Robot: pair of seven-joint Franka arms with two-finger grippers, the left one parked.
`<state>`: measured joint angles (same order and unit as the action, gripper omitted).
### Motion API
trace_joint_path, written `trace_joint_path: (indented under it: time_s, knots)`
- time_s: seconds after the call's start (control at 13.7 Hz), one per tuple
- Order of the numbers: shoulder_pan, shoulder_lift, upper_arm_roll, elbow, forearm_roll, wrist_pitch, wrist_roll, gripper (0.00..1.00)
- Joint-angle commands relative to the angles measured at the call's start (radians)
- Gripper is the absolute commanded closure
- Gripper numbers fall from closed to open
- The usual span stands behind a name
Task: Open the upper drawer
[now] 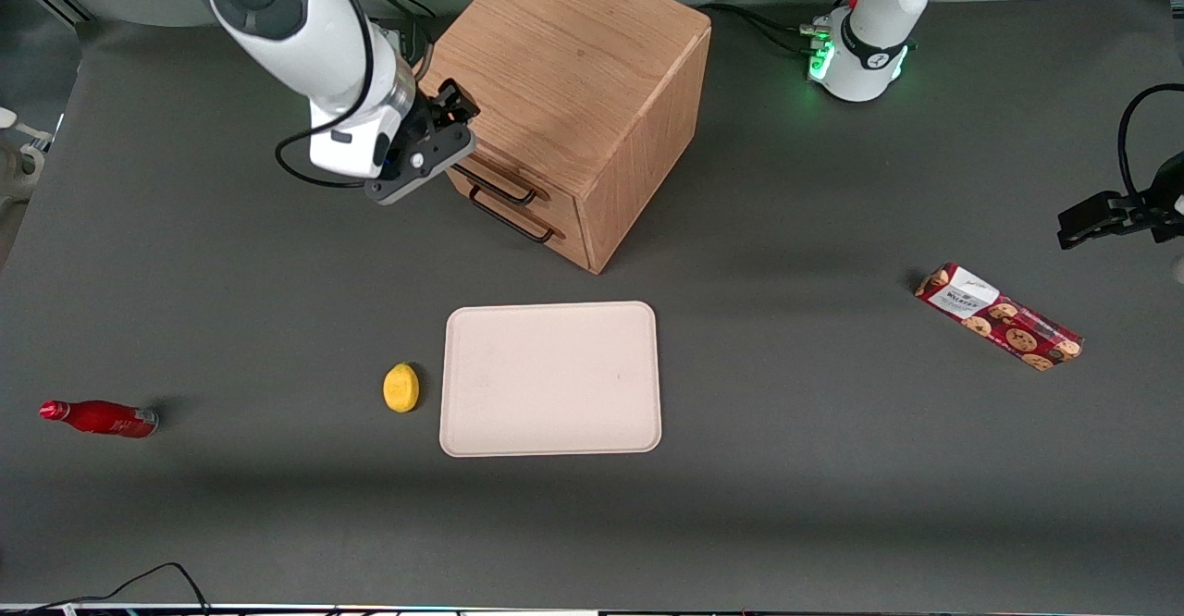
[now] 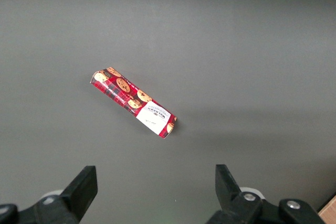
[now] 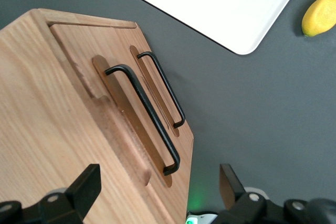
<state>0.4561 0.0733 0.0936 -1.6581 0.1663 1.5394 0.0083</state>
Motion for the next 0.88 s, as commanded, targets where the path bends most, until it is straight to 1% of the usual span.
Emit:
trace_joint_path:
  time_s: [0.0,0.36,0.58,0.73,0.8]
  knots:
    - [-0.007,0.023,-0.008,0.001,0.029,0.017,-0.073,0.0]
    - [-0.005,0.078,-0.006,-0.025,0.035,0.044,-0.093,0.0]
    - [-0.005,0.098,-0.006,-0.04,0.038,0.045,-0.149,0.0]
    - [-0.007,0.105,-0.006,-0.058,0.079,0.045,-0.16,0.0]
    - [-0.007,0.109,-0.006,-0.069,0.087,0.045,-0.181,0.0]
